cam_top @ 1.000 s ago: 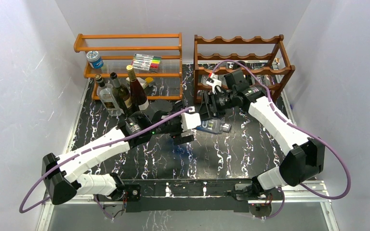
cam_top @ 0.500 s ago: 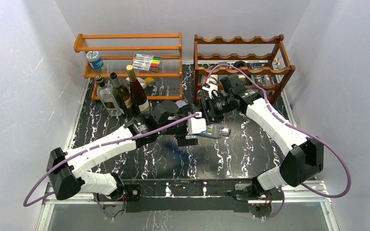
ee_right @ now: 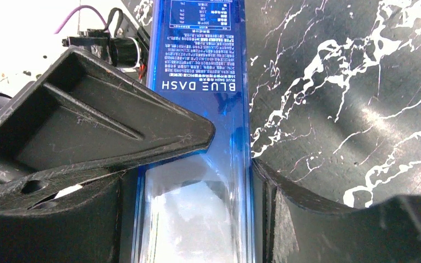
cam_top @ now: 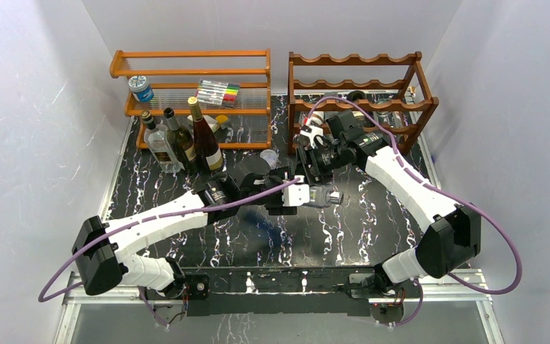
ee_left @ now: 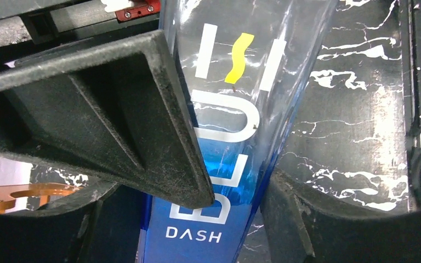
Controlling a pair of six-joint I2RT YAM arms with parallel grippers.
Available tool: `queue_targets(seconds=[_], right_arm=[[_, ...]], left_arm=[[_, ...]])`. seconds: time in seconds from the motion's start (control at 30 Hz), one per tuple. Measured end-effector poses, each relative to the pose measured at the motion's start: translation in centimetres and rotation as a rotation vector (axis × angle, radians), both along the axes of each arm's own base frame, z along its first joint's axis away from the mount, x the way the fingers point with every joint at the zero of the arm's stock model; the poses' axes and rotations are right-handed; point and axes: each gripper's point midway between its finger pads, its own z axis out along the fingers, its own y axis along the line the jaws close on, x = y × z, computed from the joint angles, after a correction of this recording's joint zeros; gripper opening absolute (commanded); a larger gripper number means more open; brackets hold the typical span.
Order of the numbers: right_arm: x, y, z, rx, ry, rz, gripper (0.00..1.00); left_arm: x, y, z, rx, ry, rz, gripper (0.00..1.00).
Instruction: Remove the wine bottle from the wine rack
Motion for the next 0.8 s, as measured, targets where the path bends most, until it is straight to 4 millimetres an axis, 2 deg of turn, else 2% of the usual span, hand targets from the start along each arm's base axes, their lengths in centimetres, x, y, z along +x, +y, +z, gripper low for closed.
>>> queue_targets(seconds=[0.03, 0.1, 0.17, 0.27, 0.37, 0.43, 0.57, 0.8], right_arm=[[-0.1, -0.1, -0.1, -0.006, 0.004, 0.003, 0.2], [-0.2, -0.3, -0.3, -0.017, 0.007, 0.0, 0.37], [-0.3, -0.2, -0.3, -0.022, 0.004, 0.004, 0.48], [-0.6, 0.0, -0.2, -0.026, 0.002, 0.013, 0.69], [-0.9, 0.2, 0.2, -0.03, 0.0, 0.02, 0.89], [-0.4, 0.3, 1.1, -0.016, -0.023, 0.015, 0.97], [1.3, 0.3, 3.6, 0.016, -0.118, -0.013, 0.98], [3.6, -0.5, 5.0, -0.032, -0.208, -0.111, 0.98]], left_arm=[[0.0, 0.0, -0.1, -0.001, -0.003, -0.001, 0.39], [-0.1, 0.0, -0.2, -0.012, -0.003, 0.005, 0.29], [-0.2, 0.2, -0.3, -0.027, -0.011, 0.014, 0.22], [-0.5, 0.5, -0.2, -0.057, -0.023, 0.022, 0.11], [-0.7, 0.7, 0.3, -0.093, -0.035, 0.026, 0.04], [-0.9, 1.3, -0.1, -0.098, -0.014, 0.055, 0.0], [-1.3, 3.3, -3.9, -0.026, 0.06, 0.115, 0.0], [-1.3, 4.0, -4.0, -0.046, 0.073, 0.16, 0.0]])
